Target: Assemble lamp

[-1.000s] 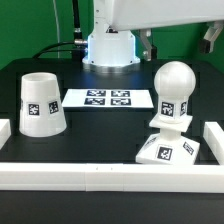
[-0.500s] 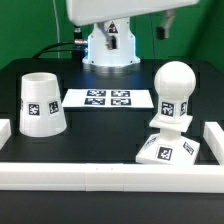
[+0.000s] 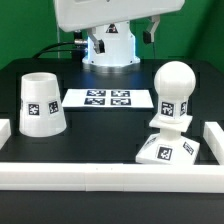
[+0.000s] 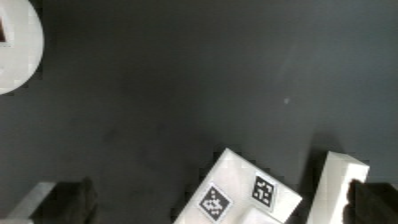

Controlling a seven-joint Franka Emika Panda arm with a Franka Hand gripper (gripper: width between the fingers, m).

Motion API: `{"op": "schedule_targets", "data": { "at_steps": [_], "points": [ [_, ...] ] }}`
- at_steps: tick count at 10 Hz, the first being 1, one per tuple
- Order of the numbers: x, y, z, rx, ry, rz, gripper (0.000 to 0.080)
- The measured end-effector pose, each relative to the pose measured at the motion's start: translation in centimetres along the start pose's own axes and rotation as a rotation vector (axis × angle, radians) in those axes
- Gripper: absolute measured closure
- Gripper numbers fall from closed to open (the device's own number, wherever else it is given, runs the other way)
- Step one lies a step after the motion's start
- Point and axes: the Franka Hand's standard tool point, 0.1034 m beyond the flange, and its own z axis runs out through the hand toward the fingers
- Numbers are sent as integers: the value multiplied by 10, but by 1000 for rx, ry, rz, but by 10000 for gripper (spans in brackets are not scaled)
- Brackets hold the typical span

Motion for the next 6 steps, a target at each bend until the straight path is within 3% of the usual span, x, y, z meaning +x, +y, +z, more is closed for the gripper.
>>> {"op": "schedule_targets", "data": {
  "at_steps": [2,3,5,6],
  "points": [
    [-24,13,23,-14,5,-15,101],
    [-42,27,31,-11,-3,-39,101],
    [-65,58,37,7,-7,-79,101],
    [-63,55,36,6,-6,-61,101]
  ]
}}
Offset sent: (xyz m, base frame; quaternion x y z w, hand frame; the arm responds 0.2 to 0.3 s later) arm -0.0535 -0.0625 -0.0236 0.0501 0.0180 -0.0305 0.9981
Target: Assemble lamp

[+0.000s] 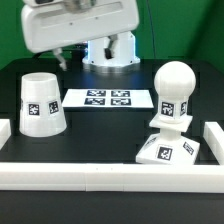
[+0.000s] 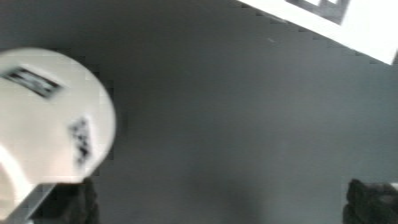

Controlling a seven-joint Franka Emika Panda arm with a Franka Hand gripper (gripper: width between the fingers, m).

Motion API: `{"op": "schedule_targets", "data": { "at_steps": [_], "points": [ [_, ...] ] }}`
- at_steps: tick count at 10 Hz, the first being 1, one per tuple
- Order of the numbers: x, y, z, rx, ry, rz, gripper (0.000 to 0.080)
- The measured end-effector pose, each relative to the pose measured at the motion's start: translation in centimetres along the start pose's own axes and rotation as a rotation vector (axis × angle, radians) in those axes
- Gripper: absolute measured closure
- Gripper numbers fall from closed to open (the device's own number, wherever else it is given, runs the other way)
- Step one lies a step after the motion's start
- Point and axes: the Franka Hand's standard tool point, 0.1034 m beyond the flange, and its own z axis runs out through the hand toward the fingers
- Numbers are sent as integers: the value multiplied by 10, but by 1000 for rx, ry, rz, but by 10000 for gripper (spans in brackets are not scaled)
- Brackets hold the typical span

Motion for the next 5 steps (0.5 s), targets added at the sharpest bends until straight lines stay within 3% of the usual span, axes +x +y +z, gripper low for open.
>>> {"op": "schedule_targets", "data": {
  "at_steps": [4,5],
  "points": [
    [0,0,0,-1,-3,-19,101],
    [-5,9,-2,-3,-1,-52,101]
  ]
}}
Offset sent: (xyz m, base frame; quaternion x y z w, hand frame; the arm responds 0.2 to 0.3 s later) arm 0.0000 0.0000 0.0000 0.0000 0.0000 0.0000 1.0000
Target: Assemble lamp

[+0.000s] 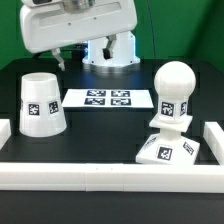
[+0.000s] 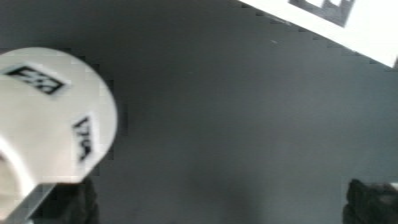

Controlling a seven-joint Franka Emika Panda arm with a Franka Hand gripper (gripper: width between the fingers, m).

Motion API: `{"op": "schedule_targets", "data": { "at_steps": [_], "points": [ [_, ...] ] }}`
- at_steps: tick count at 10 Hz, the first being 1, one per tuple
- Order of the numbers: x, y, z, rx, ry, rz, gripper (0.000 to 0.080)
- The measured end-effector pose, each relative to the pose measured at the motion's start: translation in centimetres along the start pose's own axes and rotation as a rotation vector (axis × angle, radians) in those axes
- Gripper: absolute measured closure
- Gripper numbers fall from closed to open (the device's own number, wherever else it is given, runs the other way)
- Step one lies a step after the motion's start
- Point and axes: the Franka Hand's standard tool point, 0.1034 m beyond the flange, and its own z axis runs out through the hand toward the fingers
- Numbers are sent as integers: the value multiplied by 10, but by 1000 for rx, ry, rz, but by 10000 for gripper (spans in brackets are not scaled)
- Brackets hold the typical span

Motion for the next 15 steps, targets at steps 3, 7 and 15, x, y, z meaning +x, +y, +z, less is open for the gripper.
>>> {"op": "schedule_targets", "data": {
  "at_steps": [3,7,15],
  "points": [
    [-7,22,-7,2,7,-25,101],
    [-9,33,-3,0,3,-28,101],
    [-9,41,32,-19,-14,-33,375]
  ]
}}
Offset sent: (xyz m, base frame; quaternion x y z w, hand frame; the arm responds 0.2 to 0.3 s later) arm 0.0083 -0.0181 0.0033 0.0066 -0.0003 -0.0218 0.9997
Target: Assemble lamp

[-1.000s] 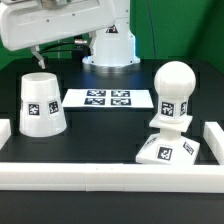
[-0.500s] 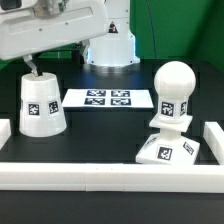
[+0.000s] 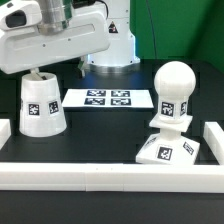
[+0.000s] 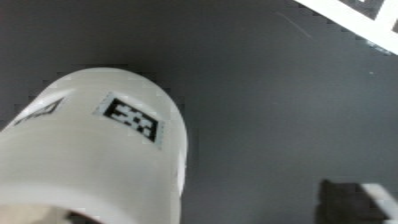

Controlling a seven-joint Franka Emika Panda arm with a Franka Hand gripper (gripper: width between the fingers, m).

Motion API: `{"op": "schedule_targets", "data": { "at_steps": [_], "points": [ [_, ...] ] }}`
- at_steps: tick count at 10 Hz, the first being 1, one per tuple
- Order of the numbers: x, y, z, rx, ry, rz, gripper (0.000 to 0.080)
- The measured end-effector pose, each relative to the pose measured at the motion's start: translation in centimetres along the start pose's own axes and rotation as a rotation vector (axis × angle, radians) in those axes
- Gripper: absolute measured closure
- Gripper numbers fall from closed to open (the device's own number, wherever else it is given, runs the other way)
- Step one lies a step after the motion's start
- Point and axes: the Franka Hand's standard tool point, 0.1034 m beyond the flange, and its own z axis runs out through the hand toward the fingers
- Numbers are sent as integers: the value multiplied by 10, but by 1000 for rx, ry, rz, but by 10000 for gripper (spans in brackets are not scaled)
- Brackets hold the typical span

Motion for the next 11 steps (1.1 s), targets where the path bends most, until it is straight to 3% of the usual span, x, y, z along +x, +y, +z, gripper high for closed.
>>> {"op": "schedule_targets", "data": {
  "at_steps": [1,2,3,4,9,11],
  "points": [
    [0,0,0,0,0,0,375],
    [0,0,0,0,0,0,559],
    [1,-1,0,1,-1,-1,559],
    [1,-2,0,3,-3,-2,738],
    [10,-19,-3,31,-23,3,756],
    [31,-41,-20,57,-33,46,756]
  ]
}}
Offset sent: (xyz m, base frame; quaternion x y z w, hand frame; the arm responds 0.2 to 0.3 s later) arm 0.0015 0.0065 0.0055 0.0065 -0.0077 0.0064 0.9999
